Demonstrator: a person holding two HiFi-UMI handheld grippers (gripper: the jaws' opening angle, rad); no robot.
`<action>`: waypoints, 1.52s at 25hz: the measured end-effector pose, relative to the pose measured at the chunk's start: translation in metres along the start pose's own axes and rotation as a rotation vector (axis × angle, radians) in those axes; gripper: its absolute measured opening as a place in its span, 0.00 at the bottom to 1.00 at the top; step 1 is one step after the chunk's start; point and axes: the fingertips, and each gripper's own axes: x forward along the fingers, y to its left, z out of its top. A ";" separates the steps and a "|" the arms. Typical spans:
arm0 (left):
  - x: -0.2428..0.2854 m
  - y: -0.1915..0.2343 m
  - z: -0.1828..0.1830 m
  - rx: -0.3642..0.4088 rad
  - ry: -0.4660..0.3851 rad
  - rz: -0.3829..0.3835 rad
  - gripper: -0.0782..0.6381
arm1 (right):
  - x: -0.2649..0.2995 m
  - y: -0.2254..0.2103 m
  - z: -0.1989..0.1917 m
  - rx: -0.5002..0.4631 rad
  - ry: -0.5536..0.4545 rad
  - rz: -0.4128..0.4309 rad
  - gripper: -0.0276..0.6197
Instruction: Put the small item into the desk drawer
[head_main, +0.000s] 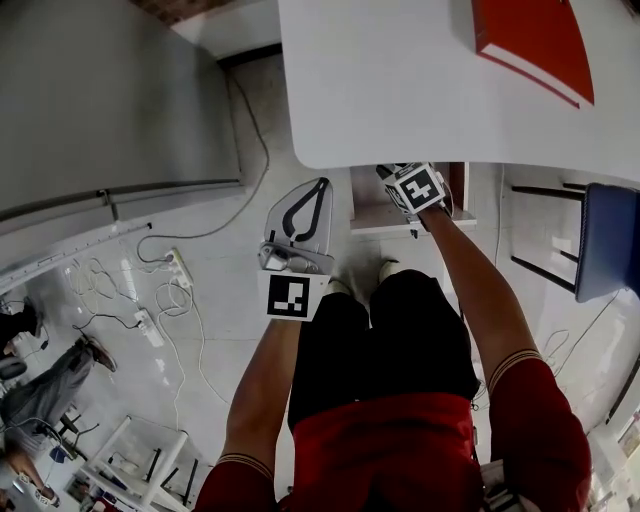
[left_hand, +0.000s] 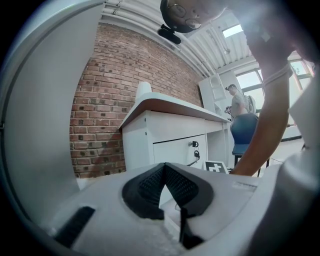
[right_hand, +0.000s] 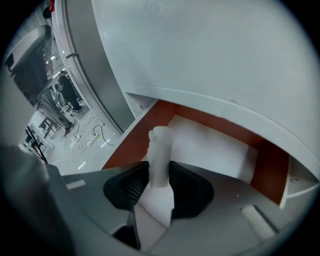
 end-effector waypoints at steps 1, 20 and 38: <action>-0.001 0.001 -0.004 0.007 0.004 -0.002 0.12 | 0.007 0.001 0.000 -0.007 0.008 -0.001 0.26; -0.021 0.022 -0.040 0.045 0.041 0.006 0.12 | 0.079 0.016 -0.002 -0.079 0.072 0.024 0.31; -0.060 -0.006 0.078 -0.005 0.080 -0.036 0.12 | -0.115 0.078 0.056 -0.141 -0.135 0.009 0.23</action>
